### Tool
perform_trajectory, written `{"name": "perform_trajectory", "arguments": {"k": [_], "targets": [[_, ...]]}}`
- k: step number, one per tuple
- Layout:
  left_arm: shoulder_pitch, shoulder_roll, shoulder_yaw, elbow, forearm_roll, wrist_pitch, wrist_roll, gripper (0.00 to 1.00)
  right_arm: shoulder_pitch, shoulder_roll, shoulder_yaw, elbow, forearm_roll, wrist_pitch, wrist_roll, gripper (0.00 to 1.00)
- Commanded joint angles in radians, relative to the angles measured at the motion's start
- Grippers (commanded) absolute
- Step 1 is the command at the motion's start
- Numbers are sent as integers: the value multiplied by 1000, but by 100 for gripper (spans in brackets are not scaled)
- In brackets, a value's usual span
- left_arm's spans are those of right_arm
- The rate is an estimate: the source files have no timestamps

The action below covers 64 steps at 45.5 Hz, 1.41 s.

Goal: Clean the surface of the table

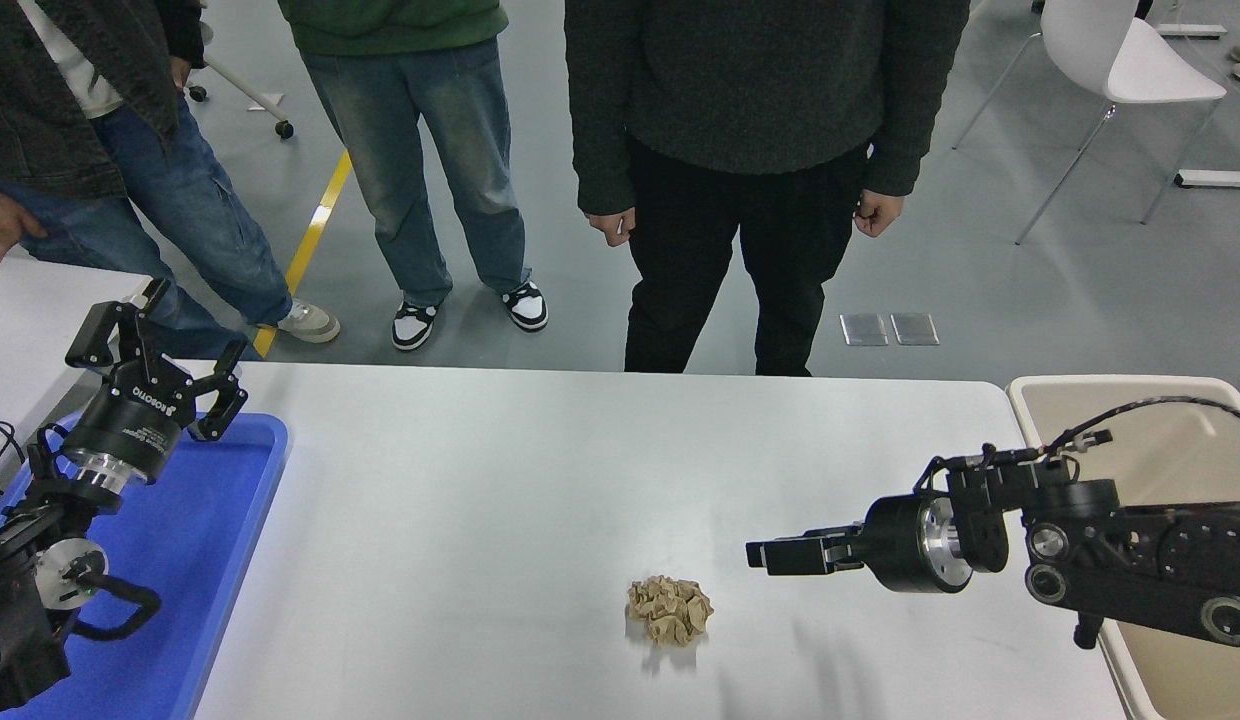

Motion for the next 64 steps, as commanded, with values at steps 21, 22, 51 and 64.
{"name": "perform_trajectory", "arguments": {"k": [21, 22, 51, 64], "targets": [[1, -1, -1, 0, 0, 0, 0, 100, -114, 217, 17, -177, 0, 0, -7, 99], [1, -1, 1, 0, 0, 0, 0, 100, -114, 220, 17, -180, -1, 0, -7, 99], [1, -1, 1, 0, 0, 0, 0, 100, -129, 364, 25, -302, 0, 0, -7, 98], [1, 1, -1, 0, 0, 0, 0, 100, -127, 379, 24, -350, -3, 0, -6, 91]]}}
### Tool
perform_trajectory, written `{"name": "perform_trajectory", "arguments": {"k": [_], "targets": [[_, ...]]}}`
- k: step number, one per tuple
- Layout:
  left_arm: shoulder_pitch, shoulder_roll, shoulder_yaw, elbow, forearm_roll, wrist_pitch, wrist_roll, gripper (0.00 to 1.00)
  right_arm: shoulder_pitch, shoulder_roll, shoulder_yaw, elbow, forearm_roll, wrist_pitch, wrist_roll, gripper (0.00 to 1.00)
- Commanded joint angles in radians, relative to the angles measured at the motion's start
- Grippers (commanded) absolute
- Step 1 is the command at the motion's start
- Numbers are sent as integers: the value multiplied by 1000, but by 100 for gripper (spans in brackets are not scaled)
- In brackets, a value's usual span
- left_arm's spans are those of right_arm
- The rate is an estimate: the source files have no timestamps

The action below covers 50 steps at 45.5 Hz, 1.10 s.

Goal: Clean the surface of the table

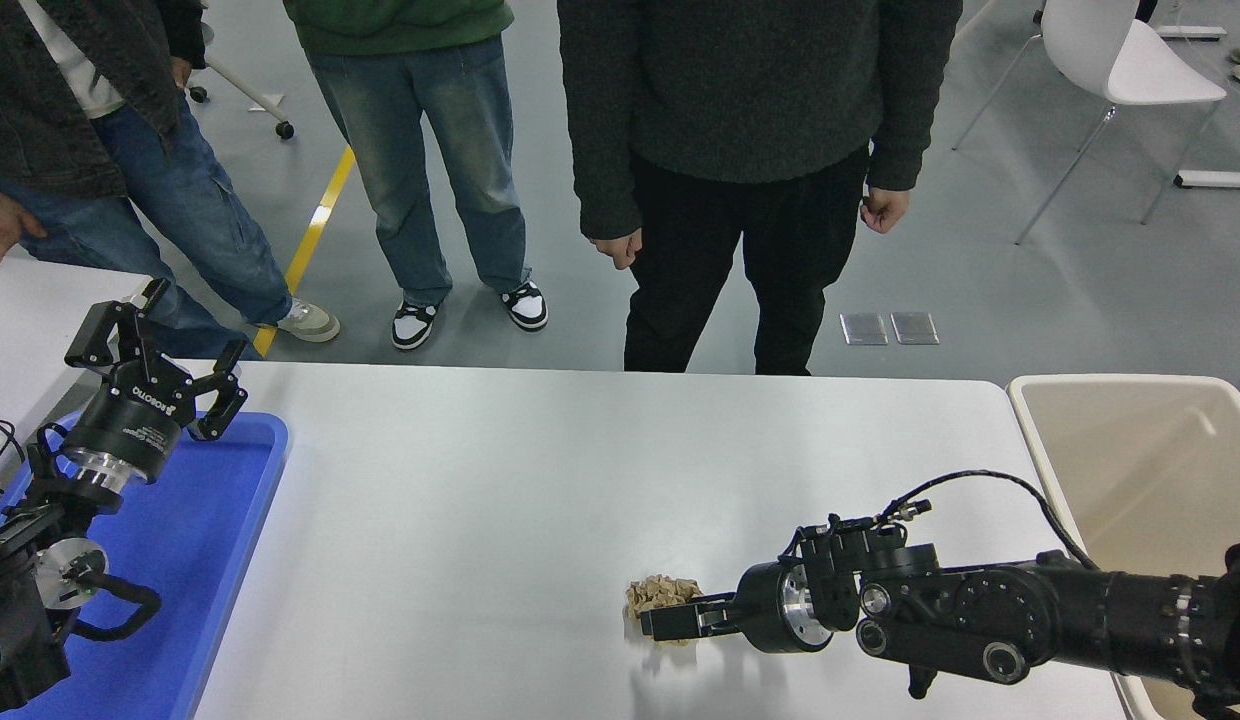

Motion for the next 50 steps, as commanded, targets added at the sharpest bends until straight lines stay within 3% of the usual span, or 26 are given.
{"name": "perform_trajectory", "arguments": {"k": [1, 6, 11, 21, 28, 50], "targets": [[0, 0, 1, 0, 0, 0, 0, 100, -1, 21, -1, -35, -5, 0, 1, 91], [0, 1, 1, 0, 0, 0, 0, 100, -1, 24, -1, -48, -11, 2, 1, 89], [0, 0, 1, 0, 0, 0, 0, 100, 0, 24, -13, -52, -17, 3, 1, 78], [-1, 0, 1, 0, 0, 0, 0, 100, 5, 24, -15, -52, -72, 34, 3, 41], [0, 1, -1, 0, 0, 0, 0, 100, 17, 16, -10, -49, -71, 84, 6, 0], [0, 1, 1, 0, 0, 0, 0, 100, 45, -47, 19, -26, -51, 159, 8, 0]]}}
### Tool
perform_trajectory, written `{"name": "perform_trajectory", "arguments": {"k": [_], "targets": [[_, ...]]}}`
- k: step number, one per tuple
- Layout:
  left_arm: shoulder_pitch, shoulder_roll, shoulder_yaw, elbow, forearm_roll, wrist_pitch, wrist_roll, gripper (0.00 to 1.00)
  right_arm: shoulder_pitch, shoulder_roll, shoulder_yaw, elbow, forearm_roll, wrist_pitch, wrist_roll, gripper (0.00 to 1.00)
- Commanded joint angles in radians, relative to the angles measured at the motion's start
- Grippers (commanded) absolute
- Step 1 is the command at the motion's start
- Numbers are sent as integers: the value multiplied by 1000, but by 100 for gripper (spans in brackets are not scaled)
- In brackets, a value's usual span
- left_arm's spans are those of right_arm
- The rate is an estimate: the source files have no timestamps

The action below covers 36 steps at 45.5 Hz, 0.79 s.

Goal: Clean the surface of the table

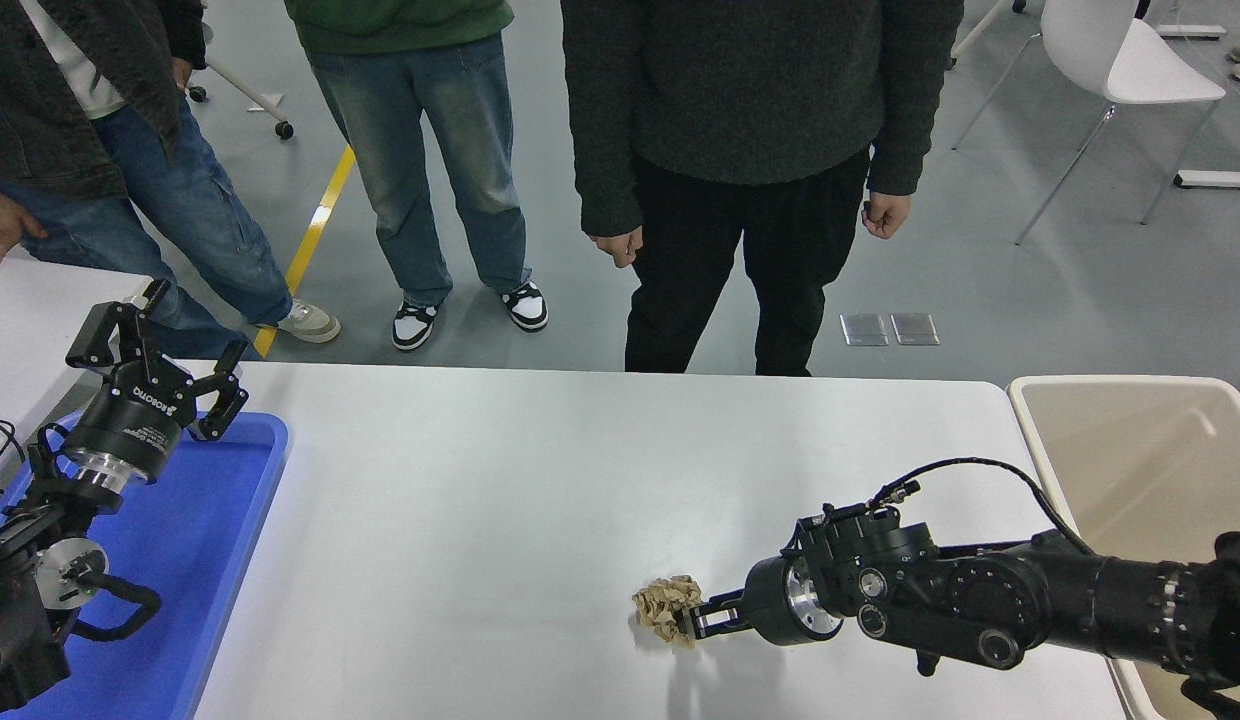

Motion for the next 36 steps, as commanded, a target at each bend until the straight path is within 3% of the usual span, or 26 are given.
{"name": "perform_trajectory", "arguments": {"k": [1, 36], "targets": [[0, 0, -1, 0, 0, 0, 0, 100, 16, -38, 20, 18, 7, 31, 1, 0], [0, 0, 1, 0, 0, 0, 0, 100, 299, -470, 56, 278, 193, 164, 1, 0]]}}
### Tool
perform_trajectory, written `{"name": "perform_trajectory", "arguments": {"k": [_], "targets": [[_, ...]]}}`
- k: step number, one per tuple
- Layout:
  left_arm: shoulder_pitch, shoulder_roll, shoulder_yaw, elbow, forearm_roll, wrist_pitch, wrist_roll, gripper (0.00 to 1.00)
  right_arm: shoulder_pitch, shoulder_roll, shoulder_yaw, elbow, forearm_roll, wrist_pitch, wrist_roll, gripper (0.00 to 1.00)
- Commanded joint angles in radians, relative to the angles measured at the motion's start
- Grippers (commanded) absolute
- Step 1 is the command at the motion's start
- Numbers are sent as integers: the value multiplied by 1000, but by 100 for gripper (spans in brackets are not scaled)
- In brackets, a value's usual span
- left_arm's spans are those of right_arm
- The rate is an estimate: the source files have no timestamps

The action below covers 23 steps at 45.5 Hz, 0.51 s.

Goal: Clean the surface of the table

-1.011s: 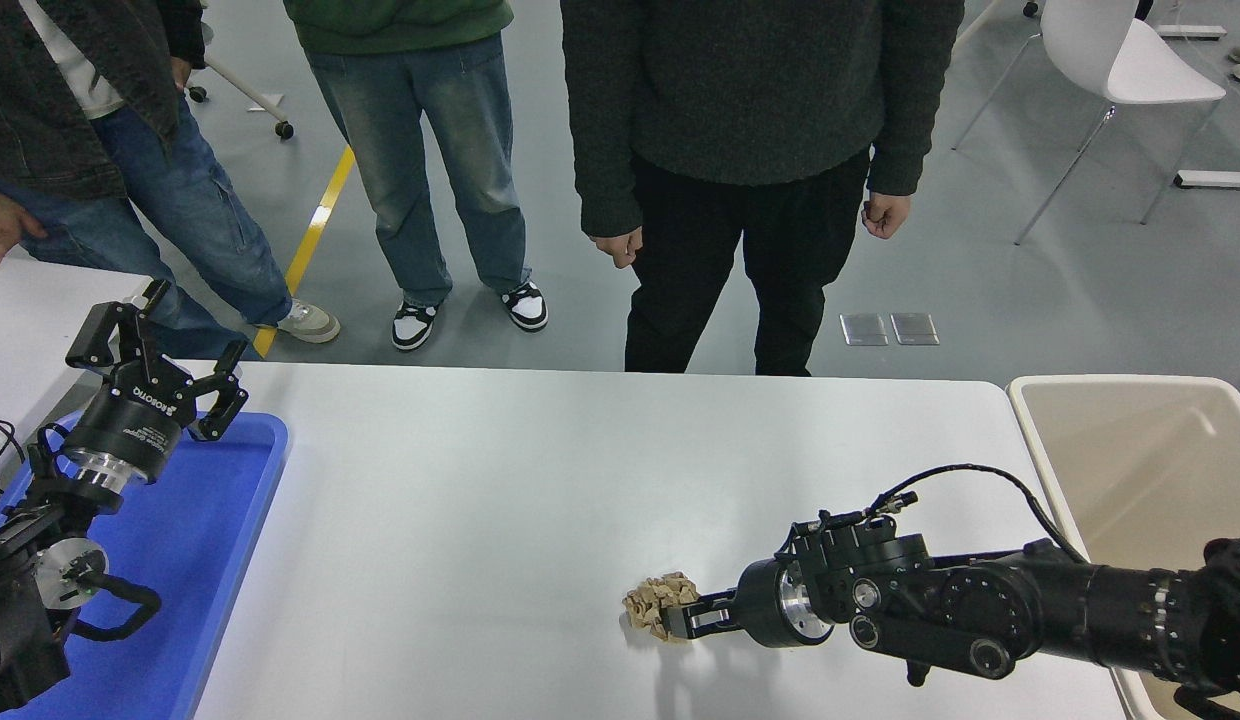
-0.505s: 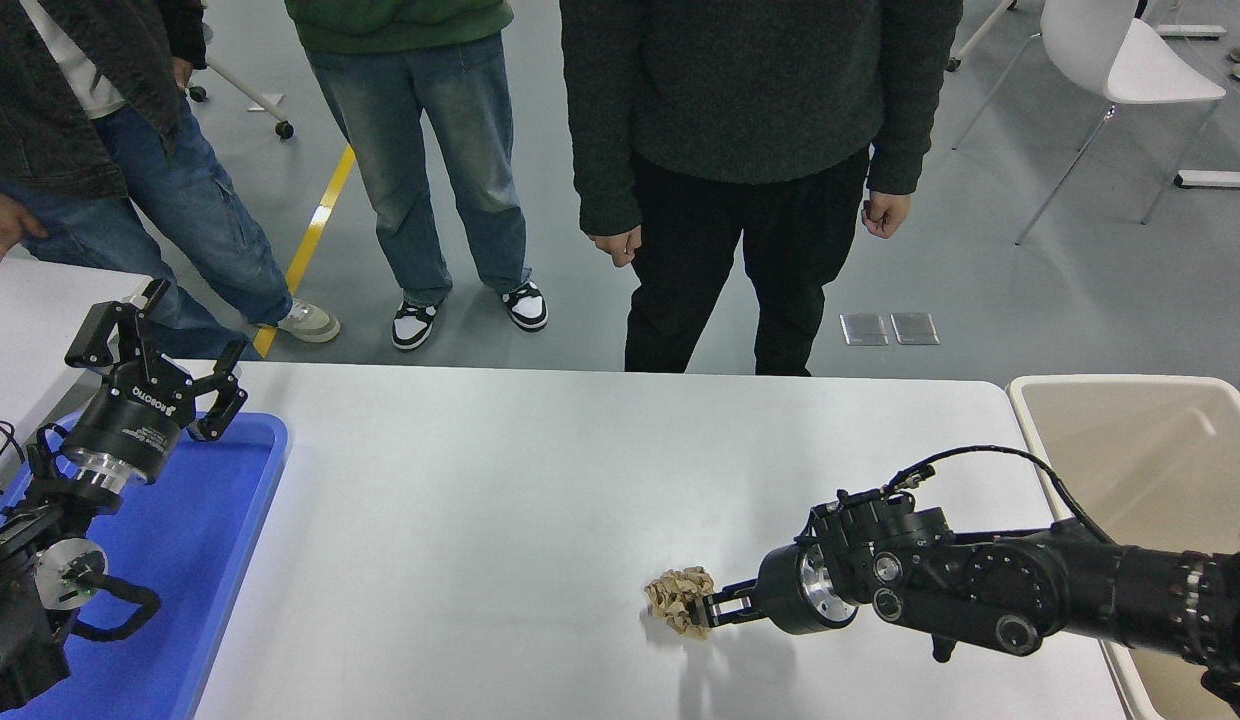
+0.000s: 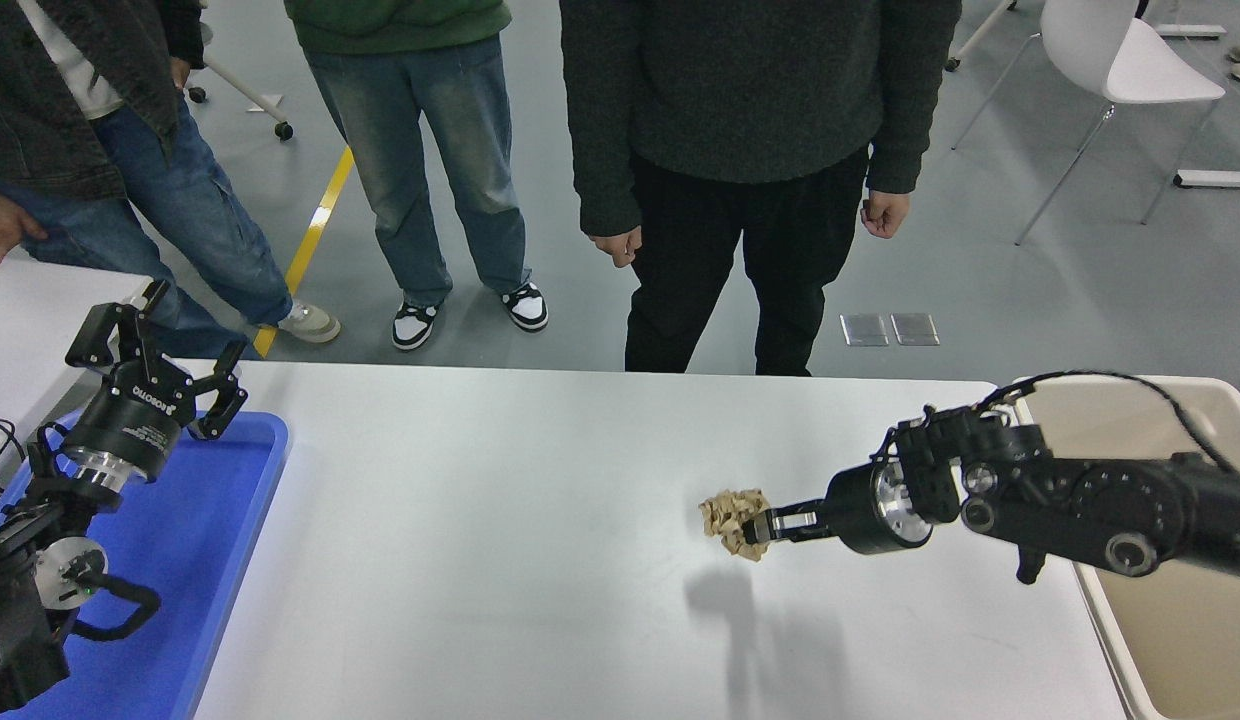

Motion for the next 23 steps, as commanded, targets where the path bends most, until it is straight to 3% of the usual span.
{"name": "perform_trajectory", "arguments": {"k": [1, 23], "targets": [[0, 0, 1, 0, 0, 0, 0, 100, 99, -145, 4, 81, 58, 61, 0, 0], [0, 0, 0, 0, 0, 0, 0, 100, 198, -346, 92, 162, 78, 234, 0, 0]]}}
